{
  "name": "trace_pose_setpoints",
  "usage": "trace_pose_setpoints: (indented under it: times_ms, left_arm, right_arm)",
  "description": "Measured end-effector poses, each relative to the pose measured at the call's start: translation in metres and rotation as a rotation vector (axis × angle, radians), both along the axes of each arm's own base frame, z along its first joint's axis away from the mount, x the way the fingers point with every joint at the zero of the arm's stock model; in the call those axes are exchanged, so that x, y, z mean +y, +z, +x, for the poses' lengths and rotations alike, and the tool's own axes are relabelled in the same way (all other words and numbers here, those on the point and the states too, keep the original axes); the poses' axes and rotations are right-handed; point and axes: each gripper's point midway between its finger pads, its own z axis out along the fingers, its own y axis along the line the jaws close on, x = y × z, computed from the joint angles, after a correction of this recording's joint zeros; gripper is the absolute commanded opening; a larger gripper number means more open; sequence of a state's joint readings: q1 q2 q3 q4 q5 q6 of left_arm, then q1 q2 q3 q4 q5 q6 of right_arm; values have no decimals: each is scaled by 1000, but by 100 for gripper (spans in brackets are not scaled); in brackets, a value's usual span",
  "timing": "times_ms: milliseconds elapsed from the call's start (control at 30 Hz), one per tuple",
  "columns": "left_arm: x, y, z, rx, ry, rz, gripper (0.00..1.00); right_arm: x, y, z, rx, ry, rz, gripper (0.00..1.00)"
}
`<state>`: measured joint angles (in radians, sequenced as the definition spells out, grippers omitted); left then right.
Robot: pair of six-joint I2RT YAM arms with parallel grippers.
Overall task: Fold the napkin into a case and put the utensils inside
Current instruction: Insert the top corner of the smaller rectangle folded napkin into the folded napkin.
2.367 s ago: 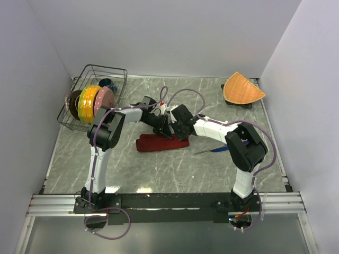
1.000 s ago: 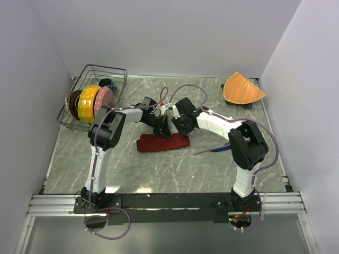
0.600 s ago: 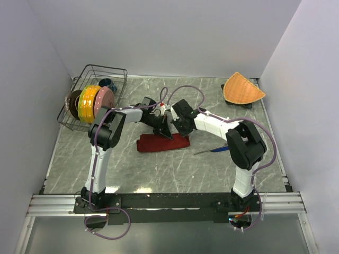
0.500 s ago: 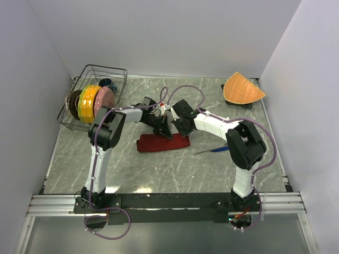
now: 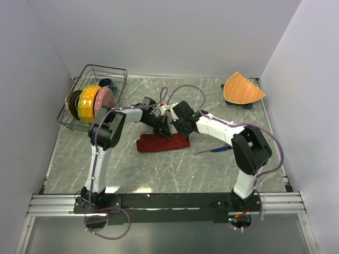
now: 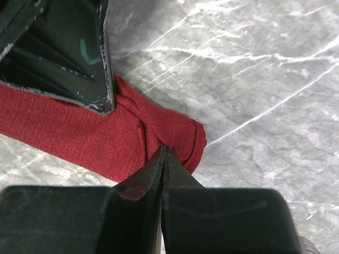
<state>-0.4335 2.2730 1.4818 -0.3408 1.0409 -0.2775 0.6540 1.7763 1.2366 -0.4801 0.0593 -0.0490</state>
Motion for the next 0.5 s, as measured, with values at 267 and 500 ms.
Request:
trace_pose_setpoints:
  times_ms: [267, 500]
  left_arm:
    - [-6, 6, -3, 33, 7, -5, 1]
    - [-15, 20, -4, 15, -13, -36, 1]
  right_arm:
    - [4, -16, -5, 21, 10, -20, 0]
    - [1, -31, -5, 45, 7, -48, 0]
